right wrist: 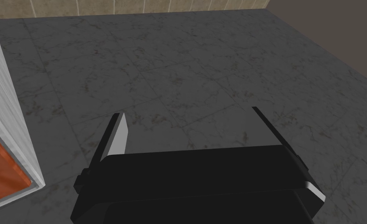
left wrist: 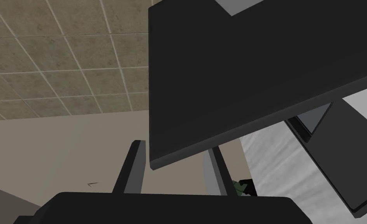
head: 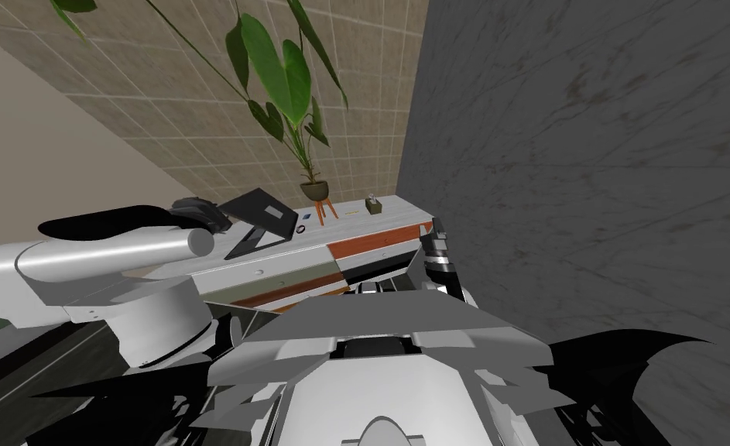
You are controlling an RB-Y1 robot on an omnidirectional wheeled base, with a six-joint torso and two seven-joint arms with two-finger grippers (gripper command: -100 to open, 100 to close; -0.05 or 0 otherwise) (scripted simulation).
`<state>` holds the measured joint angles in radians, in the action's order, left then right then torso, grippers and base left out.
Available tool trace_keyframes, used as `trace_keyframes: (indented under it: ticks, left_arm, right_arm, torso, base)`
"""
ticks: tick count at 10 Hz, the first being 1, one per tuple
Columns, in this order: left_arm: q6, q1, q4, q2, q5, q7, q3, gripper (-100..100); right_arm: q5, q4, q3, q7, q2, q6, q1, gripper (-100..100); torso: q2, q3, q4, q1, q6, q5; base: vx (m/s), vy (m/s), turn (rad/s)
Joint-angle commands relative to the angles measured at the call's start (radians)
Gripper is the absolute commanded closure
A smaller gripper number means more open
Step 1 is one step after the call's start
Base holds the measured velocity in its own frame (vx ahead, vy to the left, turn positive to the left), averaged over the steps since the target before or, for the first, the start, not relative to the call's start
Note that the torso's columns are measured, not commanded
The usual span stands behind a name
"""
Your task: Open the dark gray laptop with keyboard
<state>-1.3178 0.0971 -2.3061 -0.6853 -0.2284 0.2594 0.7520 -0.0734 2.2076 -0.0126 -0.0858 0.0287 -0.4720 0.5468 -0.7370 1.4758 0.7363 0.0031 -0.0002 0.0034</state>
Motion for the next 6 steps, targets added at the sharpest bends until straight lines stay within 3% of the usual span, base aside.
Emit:
trace_keyframes:
  ticks: [1,5,6]
  left_arm:
    - [0.016,0.026,0.048,0.044,-0.017,0.041,0.007,100]
    - [0.051,0.063,0.122,0.108,-0.043,0.098,0.022,100]
    - [0.05,0.058,0.112,0.097,-0.036,0.087,0.022,100]
  right_arm:
    - [0.0,0.0,0.0,0.0,0.0,0.0,0.0,0]
    - [0.0,0.0,0.0,0.0,0.0,0.0,0.0,0]
    - [0.0,0.0,0.0,0.0,0.0,0.0,0.0,0]
  torso:
    - [0.001,0.0,0.0,-0.002,0.001,-0.001]
    - [0.003,0.002,-0.001,-0.006,0.004,-0.002]
    - [0.003,0.002,-0.001,-0.006,0.004,-0.003]
  base:
    - [-0.039,0.063,0.026]
    - [-0.049,0.045,0.026]
    - [-0.026,0.024,0.007]
